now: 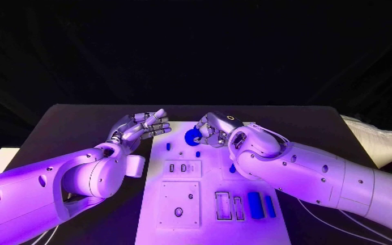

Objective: Assemble the parts on the task board

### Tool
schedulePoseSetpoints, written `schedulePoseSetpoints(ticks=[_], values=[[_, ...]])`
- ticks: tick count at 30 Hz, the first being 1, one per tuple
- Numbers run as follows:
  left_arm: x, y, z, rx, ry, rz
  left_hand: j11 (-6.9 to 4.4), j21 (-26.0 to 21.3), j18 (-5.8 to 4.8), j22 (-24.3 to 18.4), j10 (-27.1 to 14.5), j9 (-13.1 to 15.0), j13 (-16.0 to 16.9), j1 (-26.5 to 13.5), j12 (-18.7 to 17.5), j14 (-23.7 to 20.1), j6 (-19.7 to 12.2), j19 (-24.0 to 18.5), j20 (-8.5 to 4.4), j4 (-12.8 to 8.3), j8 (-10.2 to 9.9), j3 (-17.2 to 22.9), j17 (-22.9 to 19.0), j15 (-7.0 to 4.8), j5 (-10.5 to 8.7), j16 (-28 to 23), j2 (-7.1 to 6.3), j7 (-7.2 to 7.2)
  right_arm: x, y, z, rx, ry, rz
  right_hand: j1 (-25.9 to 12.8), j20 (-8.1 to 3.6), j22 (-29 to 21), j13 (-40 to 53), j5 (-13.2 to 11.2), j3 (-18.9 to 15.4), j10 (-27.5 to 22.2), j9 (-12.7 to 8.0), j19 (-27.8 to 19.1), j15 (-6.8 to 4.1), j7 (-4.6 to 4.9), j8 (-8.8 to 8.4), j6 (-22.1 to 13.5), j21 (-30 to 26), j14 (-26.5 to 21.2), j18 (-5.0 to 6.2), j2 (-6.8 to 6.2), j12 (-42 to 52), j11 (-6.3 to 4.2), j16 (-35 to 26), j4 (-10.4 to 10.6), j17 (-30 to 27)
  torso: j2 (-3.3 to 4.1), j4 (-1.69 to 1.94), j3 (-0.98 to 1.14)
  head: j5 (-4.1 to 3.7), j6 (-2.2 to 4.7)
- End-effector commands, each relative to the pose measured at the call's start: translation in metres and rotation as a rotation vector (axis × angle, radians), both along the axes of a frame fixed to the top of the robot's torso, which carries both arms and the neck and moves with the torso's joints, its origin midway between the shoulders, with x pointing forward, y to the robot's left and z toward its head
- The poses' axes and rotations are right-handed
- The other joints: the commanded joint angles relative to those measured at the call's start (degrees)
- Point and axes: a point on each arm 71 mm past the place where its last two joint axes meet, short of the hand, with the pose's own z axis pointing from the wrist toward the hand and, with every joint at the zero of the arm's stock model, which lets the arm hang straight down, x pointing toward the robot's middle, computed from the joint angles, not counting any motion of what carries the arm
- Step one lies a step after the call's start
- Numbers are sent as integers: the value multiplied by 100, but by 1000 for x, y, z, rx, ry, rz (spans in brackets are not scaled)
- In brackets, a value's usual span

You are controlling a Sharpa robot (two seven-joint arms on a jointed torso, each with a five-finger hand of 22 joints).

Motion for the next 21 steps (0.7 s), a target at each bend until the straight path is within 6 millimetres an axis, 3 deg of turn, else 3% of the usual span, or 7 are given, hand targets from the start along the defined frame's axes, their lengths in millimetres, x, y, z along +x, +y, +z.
schedulePoseSetpoints(ticks=[1,9,21], values=[[0,-1,2,-8,-10,-4,15,-23,-9,3,-40,-2,-7,10,-28,-47,-47,-41,15,-44,-22,4,-5,-3,-14,-33,43,155,-2,3,-2,6,41,24,-37,-6,89,22,41,-48,41,7,54,-21,-10,24,58,11,388,-81,67,50,-29,39,11,366,4,8,-2,-5,-10],[0,-2,2,-7,-8,-4,20,-23,-8,5,-51,-3,-6,19,-27,-56,-59,-41,17,-52,-23,12,-24,0,-12,-30,48,162,0,6,-8,-26,87,13,-143,-22,119,49,70,-79,52,-11,72,-32,-16,-21,81,23,395,-87,188,66,-37,54,-10,402,2,15,-10,-15,-24],[0,-2,2,-8,-5,-3,23,-23,-9,9,-61,-1,-4,48,-22,-59,-67,-39,19,-73,-19,38,-56,1,-10,-23,69,166,5,7,-12,-41,93,-18,-170,-11,112,44,50,-148,32,-60,64,-8,28,-134,-76,19,392,-86,141,33,-2,47,-11,391,-2,11,-9,-19,-37]])
